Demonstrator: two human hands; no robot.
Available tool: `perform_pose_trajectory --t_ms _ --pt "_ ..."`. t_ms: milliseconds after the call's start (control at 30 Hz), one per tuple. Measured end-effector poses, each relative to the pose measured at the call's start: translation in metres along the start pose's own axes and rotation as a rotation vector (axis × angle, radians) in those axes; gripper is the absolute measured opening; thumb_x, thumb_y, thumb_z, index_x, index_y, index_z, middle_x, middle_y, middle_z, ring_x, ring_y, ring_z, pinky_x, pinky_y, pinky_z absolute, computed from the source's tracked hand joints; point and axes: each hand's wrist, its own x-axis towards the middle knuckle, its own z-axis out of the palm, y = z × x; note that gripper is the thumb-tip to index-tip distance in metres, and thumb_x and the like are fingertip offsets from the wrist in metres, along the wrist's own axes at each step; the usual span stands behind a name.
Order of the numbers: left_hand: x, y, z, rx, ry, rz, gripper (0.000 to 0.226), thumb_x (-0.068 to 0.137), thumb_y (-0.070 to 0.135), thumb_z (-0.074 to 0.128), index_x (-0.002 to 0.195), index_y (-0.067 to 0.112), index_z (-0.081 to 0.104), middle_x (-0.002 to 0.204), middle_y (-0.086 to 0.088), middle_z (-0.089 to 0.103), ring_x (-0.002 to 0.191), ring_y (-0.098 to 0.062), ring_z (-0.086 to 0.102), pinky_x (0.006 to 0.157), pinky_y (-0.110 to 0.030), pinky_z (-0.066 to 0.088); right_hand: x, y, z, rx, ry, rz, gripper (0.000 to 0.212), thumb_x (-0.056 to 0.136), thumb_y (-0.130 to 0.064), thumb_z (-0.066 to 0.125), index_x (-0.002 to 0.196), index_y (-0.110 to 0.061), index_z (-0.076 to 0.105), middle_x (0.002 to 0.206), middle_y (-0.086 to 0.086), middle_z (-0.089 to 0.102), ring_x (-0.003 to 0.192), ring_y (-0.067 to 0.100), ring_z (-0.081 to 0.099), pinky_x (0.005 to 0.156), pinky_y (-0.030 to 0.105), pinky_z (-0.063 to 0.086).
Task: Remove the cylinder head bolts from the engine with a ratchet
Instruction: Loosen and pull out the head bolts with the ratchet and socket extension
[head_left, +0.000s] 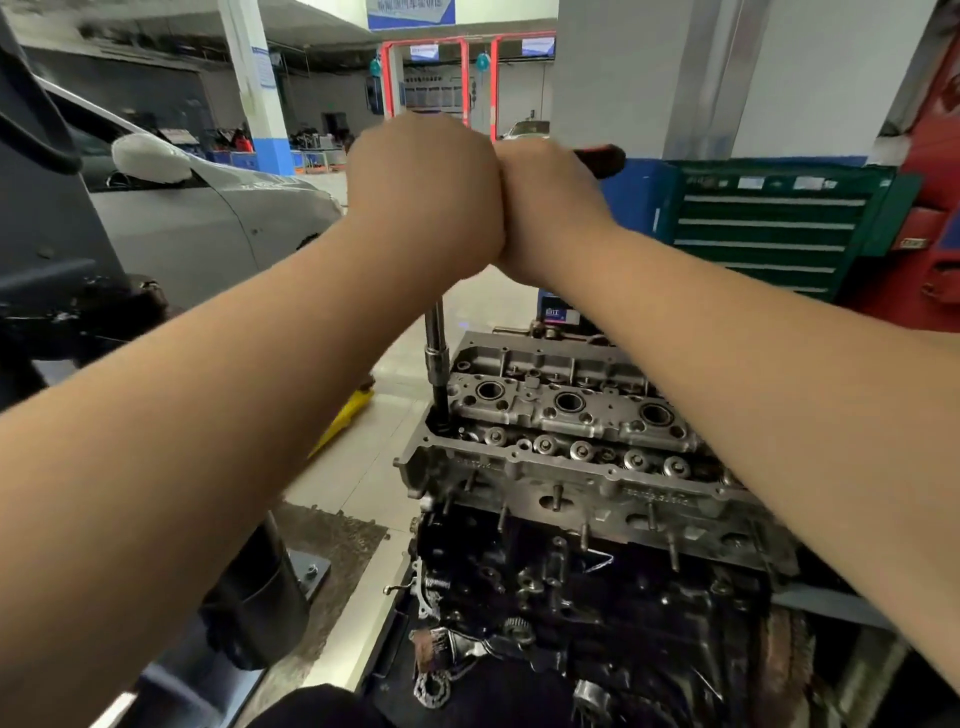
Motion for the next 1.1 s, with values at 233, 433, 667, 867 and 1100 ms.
perform_pose_trajectory --t_ms 233,433,667,867,1100 --pt "-0.008 -0.028 -0.001 -0.315 0.004 0.326 0.03 0.088 0.032 0.057 0.068 0.012 0.049 0.057 0.002 0.035 0.05 -0.015 0.032 0.063 -0.029 0.036 -0.004 -0.013 -0.013 -0.235 0.063 0.006 0.028 0.086 -0.02 0.063 0.072 -0.02 0.039 0.07 0.0 0.033 0.07 0.029 0.044 0.069 0.042 0.035" --pt "0.0 -0.004 0.004 -0.1 0.018 0.043 0.023 0.083 0.022 0.062 0.065 0.018 0.047 0.061 -0.002 0.04 0.051 -0.02 0.032 0.054 -0.029 0.031 0.0 0.005 0.003 0.035 0.003 -0.005 0.011 0.092 -0.012 0.058 0.1 -0.018 0.063 0.1 0.008 0.066 0.099 0.035 0.062 0.076 0.034 0.035" --pt "-0.008 -0.029 0.001 -0.24 -0.018 0.224 0.027 0.083 0.024 0.059 0.063 0.019 0.042 0.057 0.001 0.033 0.056 -0.027 0.034 0.062 -0.032 0.035 -0.001 -0.011 -0.01 -0.172 0.069 -0.007 0.032 0.084 -0.023 0.066 0.069 -0.021 0.038 0.069 0.001 0.041 0.064 0.027 0.04 0.062 0.041 0.037" --pt "-0.002 -0.008 0.008 -0.123 0.054 0.075 0.03 0.085 0.02 0.06 0.063 0.02 0.039 0.061 -0.001 0.037 0.052 -0.026 0.035 0.055 -0.03 0.029 0.004 0.008 -0.004 -0.051 -0.052 -0.007 0.012 0.091 -0.029 0.066 0.09 -0.021 0.058 0.089 0.004 0.063 0.084 0.033 0.061 0.069 0.038 0.042" --pt "-0.004 -0.013 0.005 -0.055 -0.013 0.119 0.02 0.087 0.02 0.063 0.071 0.017 0.051 0.06 -0.001 0.036 0.057 -0.026 0.04 0.054 -0.031 0.034 0.004 0.004 0.002 -0.062 0.025 -0.029 0.014 0.09 -0.037 0.065 0.088 -0.026 0.056 0.083 0.0 0.058 0.081 0.03 0.058 0.083 0.043 0.044"
